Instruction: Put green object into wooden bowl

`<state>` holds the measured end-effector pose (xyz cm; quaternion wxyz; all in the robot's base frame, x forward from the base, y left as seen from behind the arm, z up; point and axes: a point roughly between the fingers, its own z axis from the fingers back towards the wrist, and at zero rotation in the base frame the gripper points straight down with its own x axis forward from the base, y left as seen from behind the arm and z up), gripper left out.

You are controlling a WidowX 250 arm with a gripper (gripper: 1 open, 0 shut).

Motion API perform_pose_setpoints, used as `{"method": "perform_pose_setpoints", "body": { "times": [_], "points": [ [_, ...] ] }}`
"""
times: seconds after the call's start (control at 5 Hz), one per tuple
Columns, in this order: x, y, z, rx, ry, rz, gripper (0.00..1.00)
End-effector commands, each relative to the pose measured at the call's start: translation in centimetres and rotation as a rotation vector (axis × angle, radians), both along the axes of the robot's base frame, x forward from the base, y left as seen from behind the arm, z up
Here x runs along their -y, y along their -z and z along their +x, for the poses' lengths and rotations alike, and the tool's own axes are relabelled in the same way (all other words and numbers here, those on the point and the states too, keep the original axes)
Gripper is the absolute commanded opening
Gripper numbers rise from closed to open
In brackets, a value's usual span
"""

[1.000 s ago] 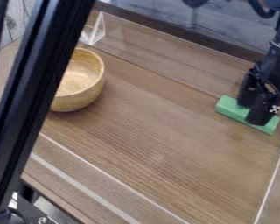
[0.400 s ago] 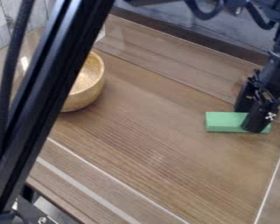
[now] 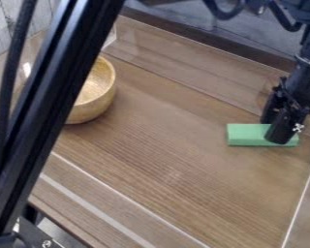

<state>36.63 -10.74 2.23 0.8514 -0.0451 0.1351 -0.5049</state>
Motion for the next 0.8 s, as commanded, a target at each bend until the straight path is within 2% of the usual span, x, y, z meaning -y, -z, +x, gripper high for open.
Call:
{"method": "perform_pose_setpoints", "body": {
  "times": [0.0, 0.2, 0.4, 0.6],
  "points": [
    [0.4, -1.4, 0.5, 0.042, -0.024, -0.030, 0.00],
    [1.6, -1.8, 0.2, 0.043, -0.052, -0.042, 0.00],
    [1.6, -1.4, 0.5, 0.044, -0.069, -0.053, 0.00],
    [2.0, -4.2, 0.8, 0.083, -0.133, -0.032, 0.00]
  ]
}}
